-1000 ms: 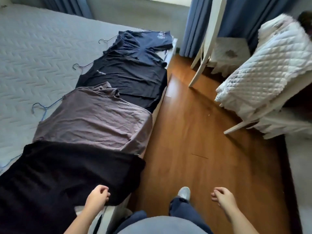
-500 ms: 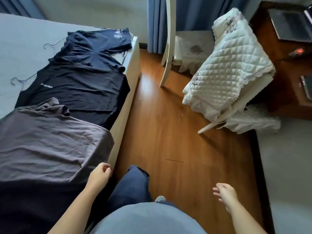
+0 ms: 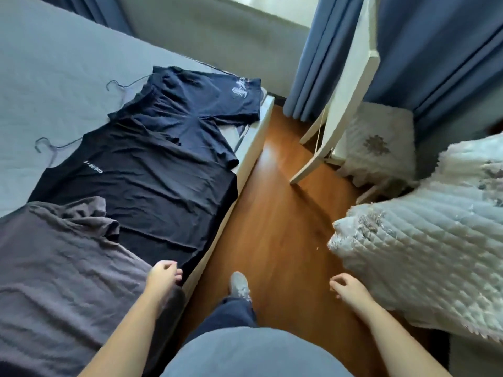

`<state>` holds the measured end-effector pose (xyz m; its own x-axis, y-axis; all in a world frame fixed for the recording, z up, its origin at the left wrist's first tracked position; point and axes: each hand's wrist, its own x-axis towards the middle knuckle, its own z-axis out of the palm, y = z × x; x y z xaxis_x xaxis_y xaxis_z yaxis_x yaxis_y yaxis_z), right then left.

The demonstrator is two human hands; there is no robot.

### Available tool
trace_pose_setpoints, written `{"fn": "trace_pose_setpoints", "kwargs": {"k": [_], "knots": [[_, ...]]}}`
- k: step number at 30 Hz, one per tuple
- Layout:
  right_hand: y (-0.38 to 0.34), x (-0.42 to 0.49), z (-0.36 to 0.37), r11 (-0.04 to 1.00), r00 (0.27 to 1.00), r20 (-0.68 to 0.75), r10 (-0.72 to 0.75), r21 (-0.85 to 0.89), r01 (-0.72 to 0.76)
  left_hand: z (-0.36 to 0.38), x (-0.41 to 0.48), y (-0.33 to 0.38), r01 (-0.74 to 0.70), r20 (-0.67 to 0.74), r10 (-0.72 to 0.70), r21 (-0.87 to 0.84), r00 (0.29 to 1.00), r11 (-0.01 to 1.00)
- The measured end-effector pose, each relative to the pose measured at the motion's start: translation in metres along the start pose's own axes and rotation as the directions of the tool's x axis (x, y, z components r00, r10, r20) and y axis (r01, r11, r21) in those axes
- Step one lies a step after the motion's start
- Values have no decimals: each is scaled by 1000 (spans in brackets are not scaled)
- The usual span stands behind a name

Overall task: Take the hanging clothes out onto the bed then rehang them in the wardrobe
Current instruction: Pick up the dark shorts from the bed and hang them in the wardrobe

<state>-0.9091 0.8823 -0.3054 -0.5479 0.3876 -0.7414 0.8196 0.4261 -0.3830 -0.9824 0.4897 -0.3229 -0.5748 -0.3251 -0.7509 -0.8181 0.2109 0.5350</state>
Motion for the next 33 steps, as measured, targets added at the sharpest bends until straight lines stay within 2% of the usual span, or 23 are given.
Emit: {"fn": "trace_pose_setpoints", "kwargs": {"k": [2,7,13,18,20,22,26,29,33], "knots": [[-47,29,-14,999,999,-12,-48,-20,47,16,12,38,-51,22,51,9,998,999],[-134,90,-29,981,994,-15,-105,164,106,41,30,96,-83,40,83,2,996,997],[-199,181,-65,995,997,65,-28,94,22,28,78,116,102,-165,-111,-59,980,993],[-296,270,-109,995,984,155,-86,-34,92,36,95,147,247,-375,-321,-234,870,940],[-341,297,-127,983,971,196,-136,-97,157,57,96,177,278,-395,-381,-294,836,915],[-388,324,-141,963,958,215,-187,-153,222,80,104,214,267,-382,-370,-296,847,917],[-470,365,-148,926,946,271,-179,-278,254,99,122,279,205,-342,-239,-131,909,970],[-527,380,-123,891,921,330,-208,-324,317,93,141,306,192,-376,-251,-187,892,963],[-593,372,-78,822,853,445,-273,-353,447,70,175,330,200,-389,-294,-264,873,944]]}}
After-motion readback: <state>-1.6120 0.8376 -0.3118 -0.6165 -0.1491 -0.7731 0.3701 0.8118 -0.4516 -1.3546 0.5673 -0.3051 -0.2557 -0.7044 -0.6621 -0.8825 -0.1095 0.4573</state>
